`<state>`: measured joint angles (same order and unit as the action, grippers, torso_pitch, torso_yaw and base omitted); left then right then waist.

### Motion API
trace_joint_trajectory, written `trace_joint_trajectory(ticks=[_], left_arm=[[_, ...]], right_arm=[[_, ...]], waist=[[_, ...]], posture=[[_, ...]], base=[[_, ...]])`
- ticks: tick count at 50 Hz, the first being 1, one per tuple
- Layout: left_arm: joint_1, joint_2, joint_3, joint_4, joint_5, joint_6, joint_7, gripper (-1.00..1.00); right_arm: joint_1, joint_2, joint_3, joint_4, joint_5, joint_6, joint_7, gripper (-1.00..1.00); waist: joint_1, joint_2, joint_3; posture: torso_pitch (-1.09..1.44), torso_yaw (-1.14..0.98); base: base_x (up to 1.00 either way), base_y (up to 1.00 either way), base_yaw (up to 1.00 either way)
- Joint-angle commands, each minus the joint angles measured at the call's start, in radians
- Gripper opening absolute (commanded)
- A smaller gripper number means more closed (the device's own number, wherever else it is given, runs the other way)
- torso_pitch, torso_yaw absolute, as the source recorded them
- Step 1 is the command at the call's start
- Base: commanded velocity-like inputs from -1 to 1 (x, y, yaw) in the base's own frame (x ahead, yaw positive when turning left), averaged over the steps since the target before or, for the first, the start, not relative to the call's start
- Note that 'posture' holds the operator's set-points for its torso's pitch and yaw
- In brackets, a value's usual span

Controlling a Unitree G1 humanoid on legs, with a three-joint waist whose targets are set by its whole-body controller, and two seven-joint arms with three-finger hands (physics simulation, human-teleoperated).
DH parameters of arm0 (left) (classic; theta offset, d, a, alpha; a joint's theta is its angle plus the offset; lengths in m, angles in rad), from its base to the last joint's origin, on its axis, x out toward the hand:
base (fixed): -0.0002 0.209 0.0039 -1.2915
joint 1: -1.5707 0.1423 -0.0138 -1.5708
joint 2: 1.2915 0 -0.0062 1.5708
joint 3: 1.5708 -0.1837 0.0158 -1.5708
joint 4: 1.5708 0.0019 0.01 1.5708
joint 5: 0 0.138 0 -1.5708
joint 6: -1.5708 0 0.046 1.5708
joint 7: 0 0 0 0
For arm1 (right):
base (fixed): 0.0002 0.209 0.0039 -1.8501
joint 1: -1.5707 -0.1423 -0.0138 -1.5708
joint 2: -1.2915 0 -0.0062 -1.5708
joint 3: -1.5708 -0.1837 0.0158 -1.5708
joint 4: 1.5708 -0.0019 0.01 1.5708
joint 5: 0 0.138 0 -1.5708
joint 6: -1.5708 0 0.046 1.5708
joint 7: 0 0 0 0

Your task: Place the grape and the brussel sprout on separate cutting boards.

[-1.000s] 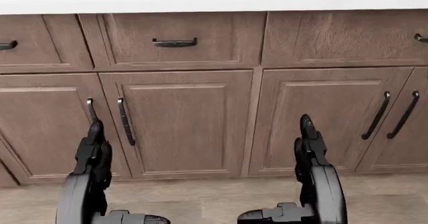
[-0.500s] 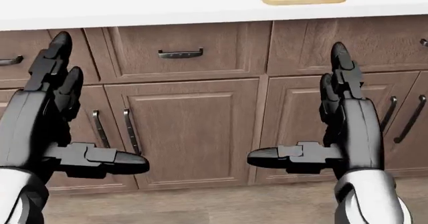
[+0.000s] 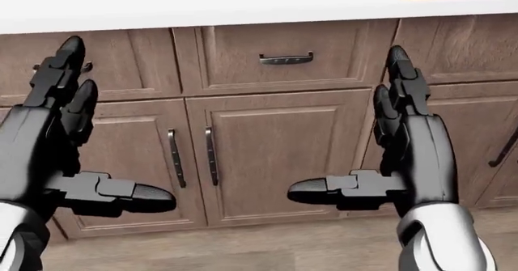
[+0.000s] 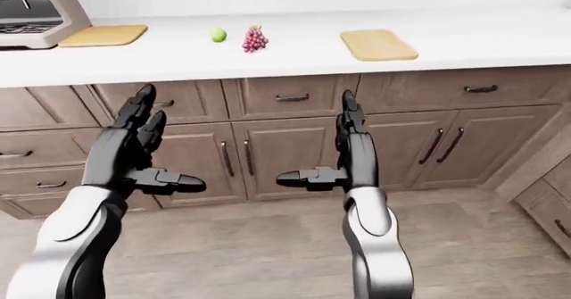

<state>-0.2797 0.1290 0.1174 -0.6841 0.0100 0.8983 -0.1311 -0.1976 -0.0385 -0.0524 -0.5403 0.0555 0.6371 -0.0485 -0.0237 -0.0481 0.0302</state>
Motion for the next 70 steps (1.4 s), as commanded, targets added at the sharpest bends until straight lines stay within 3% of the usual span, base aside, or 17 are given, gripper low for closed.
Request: trace_joint_trajectory(ticks=[1,6,10,11,12,24,36,43,45,47,49,51,57,60,62,67,70], left_arm=[[-0.024,0.011,0.015,-0.038,0.009,-0.037,0.004,1.0],[-0.014,0.008,0.016,-0.028,0.012,-0.056,0.0,1.0],[-0.085,0.038,0.041,-0.071,0.006,0.042,-0.013,1.0],[-0.109,0.048,0.051,-0.075,0.001,0.067,-0.014,1.0],[-0.126,0.056,0.051,-0.087,-0.001,0.09,-0.013,1.0],[-0.175,0.079,0.04,-0.126,0.003,0.163,-0.022,1.0],[-0.206,0.077,0.018,-0.142,0.031,0.195,-0.036,1.0],[-0.251,0.089,0.027,-0.155,0.032,0.239,-0.046,1.0],[-0.254,0.091,0.03,-0.158,0.029,0.24,-0.047,1.0],[-0.272,0.099,0.039,-0.173,0.023,0.268,-0.05,1.0],[-0.283,0.106,0.051,-0.18,0.016,0.281,-0.052,1.0],[-0.286,0.113,0.061,-0.182,0.008,0.283,-0.052,1.0],[-0.307,0.136,0.078,-0.206,-0.014,0.323,-0.049,1.0],[-0.311,0.143,0.078,-0.201,-0.019,0.322,-0.046,1.0],[-0.317,0.145,0.078,-0.203,-0.022,0.329,-0.044,1.0],[-0.331,0.155,0.085,-0.21,-0.029,0.346,-0.043,1.0],[-0.327,0.159,0.091,-0.208,-0.033,0.339,-0.045,1.0]], right_arm=[[-0.022,0.0,0.012,-0.039,-0.002,-0.042,0.005,1.0],[-0.017,0.004,0.017,-0.037,-0.006,-0.046,0.008,1.0],[-0.046,0.004,0.018,-0.064,-0.006,-0.001,0.007,1.0],[-0.053,0.004,0.02,-0.074,-0.006,0.013,0.006,1.0],[-0.056,0.004,0.025,-0.086,-0.007,0.024,0.006,1.0],[-0.077,0.003,-0.002,-0.109,0.021,0.05,0.002,1.0],[-0.113,-0.034,-0.054,-0.17,0.094,0.12,-0.038,1.0],[-0.17,-0.062,-0.087,-0.24,0.144,0.219,-0.067,1.0],[-0.185,-0.071,-0.092,-0.253,0.153,0.24,-0.076,1.0],[-0.208,-0.078,-0.107,-0.288,0.178,0.285,-0.087,1.0],[-0.232,-0.085,-0.119,-0.3,0.199,0.313,-0.102,1.0],[-0.26,-0.098,-0.128,-0.323,0.22,0.343,-0.119,1.0],[-0.284,-0.12,-0.153,-0.355,0.264,0.375,-0.147,1.0],[-0.28,-0.129,-0.164,-0.352,0.285,0.363,-0.158,1.0],[-0.274,-0.134,-0.162,-0.356,0.291,0.36,-0.163,1.0],[-0.258,-0.14,-0.155,-0.352,0.299,0.342,-0.167,1.0],[-0.254,-0.141,-0.152,-0.35,0.299,0.336,-0.169,1.0]], waist=[[0.006,-0.009,-0.028],[0.001,0.033,-0.011],[-0.005,0.153,-0.055],[-0.004,0.126,0.01],[-0.009,0.128,0.025],[0.004,0.059,0.017],[0.023,0.104,0.013],[0.051,0.096,-0.014],[0.065,0.073,-0.031],[0.06,-0.026,-0.032],[0.056,-0.014,0.042],[0.04,-0.02,0.005],[0.045,0.002,0.009],[0.061,0.038,-0.001],[0.078,0.097,0.002],[0.057,0.079,-0.026],[0.048,0.034,0.023]], posture=[[0.0,0.0],[0.0,0.0],[0.0,0.0],[0.0,0.0],[0.0,0.0],[0.0,0.0],[0.0,0.0],[0.0,0.0],[0.0,0.0],[0.0,0.0],[0.0,0.0],[0.0,0.0],[0.0,0.0],[0.0,0.0],[0.0,0.0],[0.0,0.0],[0.0,0.0]], base=[[0.0,0.63,0.0],[0.0,0.62,0.0],[0.11,0.54,0.0],[0.45,0.23,0.0],[0.48,0.18,0.0],[0.71,-0.03,0.0],[0.82,-0.46,0.0],[0.82,-0.41,0.0],[0.82,-0.11,0.0],[0.76,0.0,0.0],[0.47,0.0,0.0],[0.11,0.0,0.0],[0.01,0.15,0.0],[0.0,0.23,0.0],[0.0,0.23,0.0],[-0.21,0.55,0.0],[-0.78,0.9,0.0]])
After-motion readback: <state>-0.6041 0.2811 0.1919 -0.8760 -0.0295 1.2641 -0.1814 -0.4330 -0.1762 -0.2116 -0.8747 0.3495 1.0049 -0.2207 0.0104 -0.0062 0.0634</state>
